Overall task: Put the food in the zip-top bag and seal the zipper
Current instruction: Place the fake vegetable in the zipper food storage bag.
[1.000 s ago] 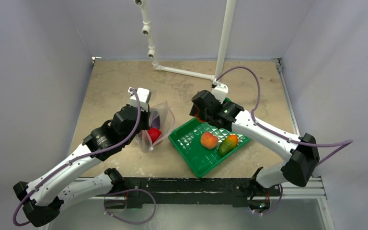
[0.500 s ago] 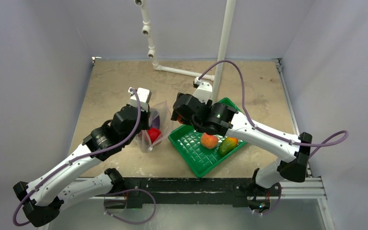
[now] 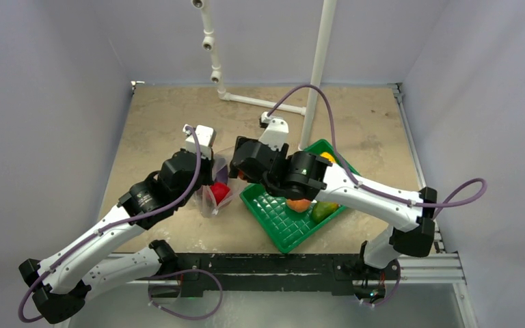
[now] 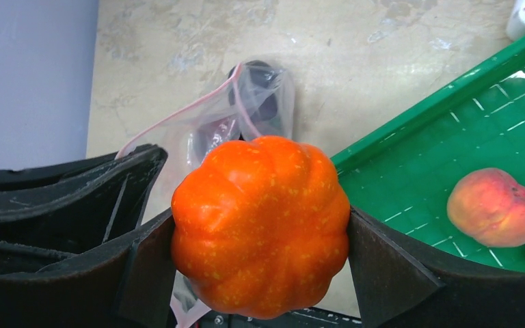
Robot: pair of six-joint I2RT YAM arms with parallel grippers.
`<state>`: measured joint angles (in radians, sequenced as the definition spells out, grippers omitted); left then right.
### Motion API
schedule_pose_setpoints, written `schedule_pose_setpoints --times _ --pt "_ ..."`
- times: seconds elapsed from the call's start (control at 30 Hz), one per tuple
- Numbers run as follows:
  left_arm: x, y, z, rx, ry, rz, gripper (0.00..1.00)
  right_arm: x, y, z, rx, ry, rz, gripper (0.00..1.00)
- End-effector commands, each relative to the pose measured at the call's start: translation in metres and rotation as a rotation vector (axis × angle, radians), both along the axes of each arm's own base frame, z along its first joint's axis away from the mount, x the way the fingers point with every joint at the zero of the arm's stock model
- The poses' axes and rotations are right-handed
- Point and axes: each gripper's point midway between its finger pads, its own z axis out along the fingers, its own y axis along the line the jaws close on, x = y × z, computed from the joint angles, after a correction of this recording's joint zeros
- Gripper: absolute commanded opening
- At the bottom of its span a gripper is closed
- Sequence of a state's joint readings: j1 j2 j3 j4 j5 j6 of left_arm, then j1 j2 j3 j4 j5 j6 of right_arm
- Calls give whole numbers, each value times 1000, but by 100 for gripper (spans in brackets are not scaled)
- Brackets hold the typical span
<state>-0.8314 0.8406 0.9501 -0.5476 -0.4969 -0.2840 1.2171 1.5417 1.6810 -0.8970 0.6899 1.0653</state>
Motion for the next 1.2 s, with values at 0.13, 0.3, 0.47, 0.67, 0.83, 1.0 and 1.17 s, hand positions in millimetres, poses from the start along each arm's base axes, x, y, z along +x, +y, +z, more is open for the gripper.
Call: schedule_pose_setpoints --times 0.13,0.3,0.47,0.67,0.83,1.0,1.17 --pt "1 -1 1 -1 -13 -9 0 2 32 -4 -31 -32 14 31" --pt "0 -1 1 -2 -13 -10 0 3 44 -4 -9 -36 30 36" --pt "0 -1 1 -1 -11 -11 0 5 52 -4 1 -50 43 57" --pt "1 -1 0 0 -10 -12 0 6 58 -10 -6 -42 47 76" --pt "1 -1 1 0 -11 -11 0 5 59 -7 7 -43 49 85" --pt "0 -1 1 0 -11 -11 0 4 59 -2 33 -48 58 91" --pt "0 -1 1 0 -11 -11 0 3 62 -1 50 -49 71 94"
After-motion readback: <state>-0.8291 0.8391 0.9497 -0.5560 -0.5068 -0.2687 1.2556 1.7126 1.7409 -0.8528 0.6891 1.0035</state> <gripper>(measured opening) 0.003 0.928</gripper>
